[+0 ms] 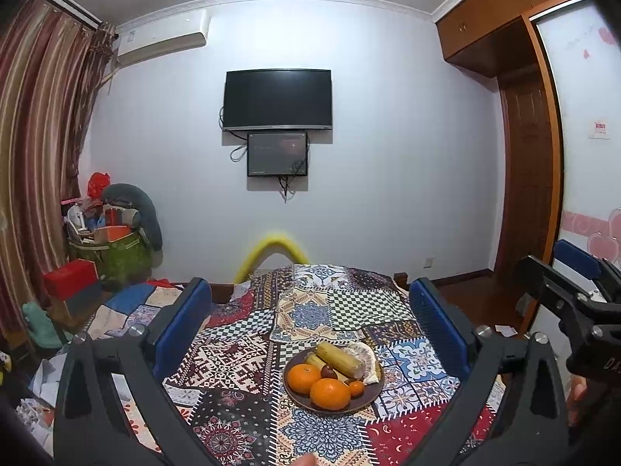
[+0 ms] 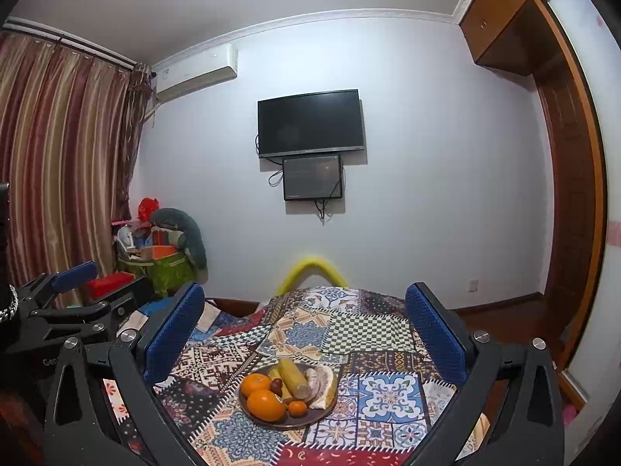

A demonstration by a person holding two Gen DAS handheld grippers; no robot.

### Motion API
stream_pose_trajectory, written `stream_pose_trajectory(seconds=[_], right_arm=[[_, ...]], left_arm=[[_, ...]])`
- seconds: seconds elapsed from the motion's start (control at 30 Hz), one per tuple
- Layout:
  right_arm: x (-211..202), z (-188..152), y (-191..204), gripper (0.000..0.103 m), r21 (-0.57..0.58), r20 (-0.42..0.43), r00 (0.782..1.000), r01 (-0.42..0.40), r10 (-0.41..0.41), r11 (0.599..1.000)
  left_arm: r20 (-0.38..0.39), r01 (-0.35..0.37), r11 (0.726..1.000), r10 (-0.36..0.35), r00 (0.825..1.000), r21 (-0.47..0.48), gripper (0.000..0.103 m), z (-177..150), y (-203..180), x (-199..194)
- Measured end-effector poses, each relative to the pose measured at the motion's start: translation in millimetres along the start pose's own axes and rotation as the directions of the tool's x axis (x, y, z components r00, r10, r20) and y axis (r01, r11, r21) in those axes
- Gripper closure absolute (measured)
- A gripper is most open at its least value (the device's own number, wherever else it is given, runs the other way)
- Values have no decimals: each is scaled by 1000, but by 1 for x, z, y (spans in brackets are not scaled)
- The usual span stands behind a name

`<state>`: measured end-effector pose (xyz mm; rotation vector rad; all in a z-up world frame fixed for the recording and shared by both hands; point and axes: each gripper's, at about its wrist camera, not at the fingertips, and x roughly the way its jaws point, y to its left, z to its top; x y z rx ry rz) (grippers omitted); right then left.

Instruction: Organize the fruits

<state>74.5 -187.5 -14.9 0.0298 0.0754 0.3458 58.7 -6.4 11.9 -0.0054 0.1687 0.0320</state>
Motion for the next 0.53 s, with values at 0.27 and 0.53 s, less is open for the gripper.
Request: stream_pose_trajectory(seconds=[0.27, 0.53], right_arm=[[2, 0, -1, 0, 0, -4, 1000, 5, -5, 1000], [3, -1, -2, 0, 1, -7, 1000, 8, -8, 1000]], left_arm=[[-1, 21, 1000, -21, 1000, 10, 0, 0, -2, -2], [-13, 43, 999, -43, 999, -7, 0, -1, 0, -1]])
